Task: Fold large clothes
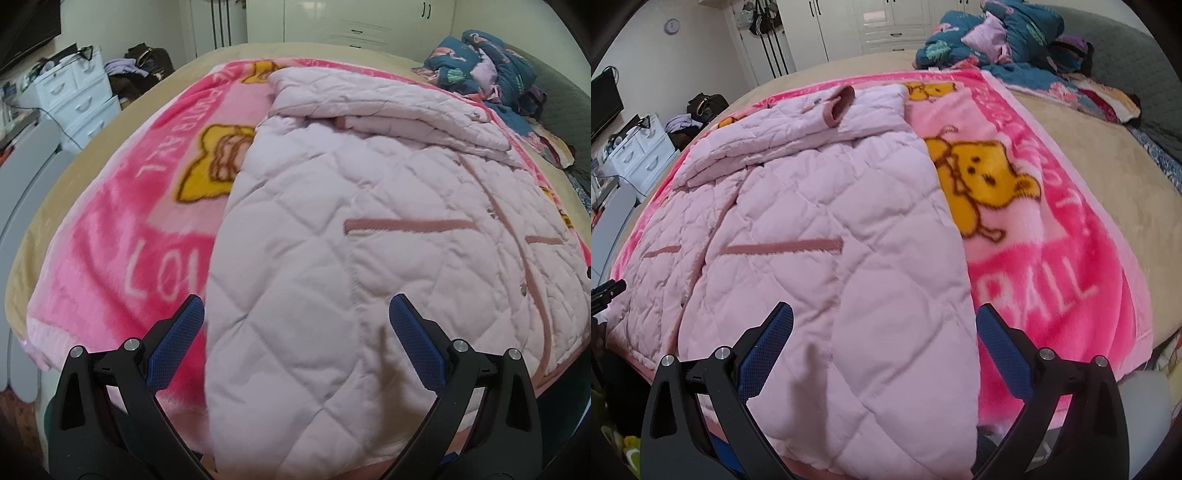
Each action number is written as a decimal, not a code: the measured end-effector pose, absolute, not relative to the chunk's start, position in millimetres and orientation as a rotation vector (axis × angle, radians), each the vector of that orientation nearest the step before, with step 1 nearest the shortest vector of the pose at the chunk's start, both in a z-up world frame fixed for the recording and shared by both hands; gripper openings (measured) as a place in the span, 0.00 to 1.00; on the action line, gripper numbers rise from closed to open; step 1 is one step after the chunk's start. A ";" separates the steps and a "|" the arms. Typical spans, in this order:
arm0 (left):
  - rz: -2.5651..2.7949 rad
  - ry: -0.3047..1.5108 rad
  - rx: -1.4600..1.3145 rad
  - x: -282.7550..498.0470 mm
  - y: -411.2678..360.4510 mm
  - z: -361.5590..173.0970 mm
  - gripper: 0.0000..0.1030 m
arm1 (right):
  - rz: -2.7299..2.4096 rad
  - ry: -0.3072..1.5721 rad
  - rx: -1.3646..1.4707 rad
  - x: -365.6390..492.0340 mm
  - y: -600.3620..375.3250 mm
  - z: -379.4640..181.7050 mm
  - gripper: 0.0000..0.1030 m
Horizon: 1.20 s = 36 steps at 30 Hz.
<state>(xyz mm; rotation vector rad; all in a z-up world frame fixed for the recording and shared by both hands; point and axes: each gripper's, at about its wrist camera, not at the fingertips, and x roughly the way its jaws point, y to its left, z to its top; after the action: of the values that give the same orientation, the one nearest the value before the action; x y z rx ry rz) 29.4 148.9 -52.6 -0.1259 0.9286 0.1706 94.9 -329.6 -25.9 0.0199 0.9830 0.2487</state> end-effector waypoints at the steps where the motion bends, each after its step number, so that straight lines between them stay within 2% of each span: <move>1: 0.170 0.937 -0.132 27.5 150.5 -54.6 0.91 | 0.256 0.996 0.022 94.6 -330.3 -27.7 0.96; 8: 0.194 0.973 -0.159 12.4 164.3 -69.8 0.91 | 0.290 1.075 -0.028 86.3 -329.6 -41.4 0.96; 24: 0.104 0.995 -0.232 -10.7 164.4 -79.2 0.91 | 0.437 1.173 0.049 66.3 -334.8 -50.7 0.94; 29: 0.067 1.003 -0.227 -14.4 156.7 -79.8 0.91 | 0.447 1.161 0.053 58.1 -338.0 -47.1 0.72; 31: 0.059 1.004 -0.234 -14.3 156.3 -80.5 0.91 | 0.452 1.164 0.066 56.1 -342.5 -46.7 0.59; 32: 0.057 1.005 -0.237 -14.3 156.5 -81.0 0.91 | 0.456 1.166 0.069 54.9 -344.9 -46.6 0.56; 34: 0.053 1.005 -0.247 -13.6 157.7 -82.0 0.91 | 0.463 1.162 0.087 53.3 -349.2 -44.7 0.39; 35: 0.052 1.005 -0.256 -13.0 158.7 -82.4 0.91 | 0.480 1.152 0.113 51.9 -351.8 -41.8 0.36; 36: 0.051 1.004 -0.267 -12.9 159.8 -83.0 0.91 | 0.504 1.134 0.141 50.3 -353.5 -37.4 0.29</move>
<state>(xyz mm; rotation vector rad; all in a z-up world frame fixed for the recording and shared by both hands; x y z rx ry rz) -12.9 159.8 -83.0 -0.2666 1.0038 0.0509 50.3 -353.5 -37.4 0.1413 1.1339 0.5042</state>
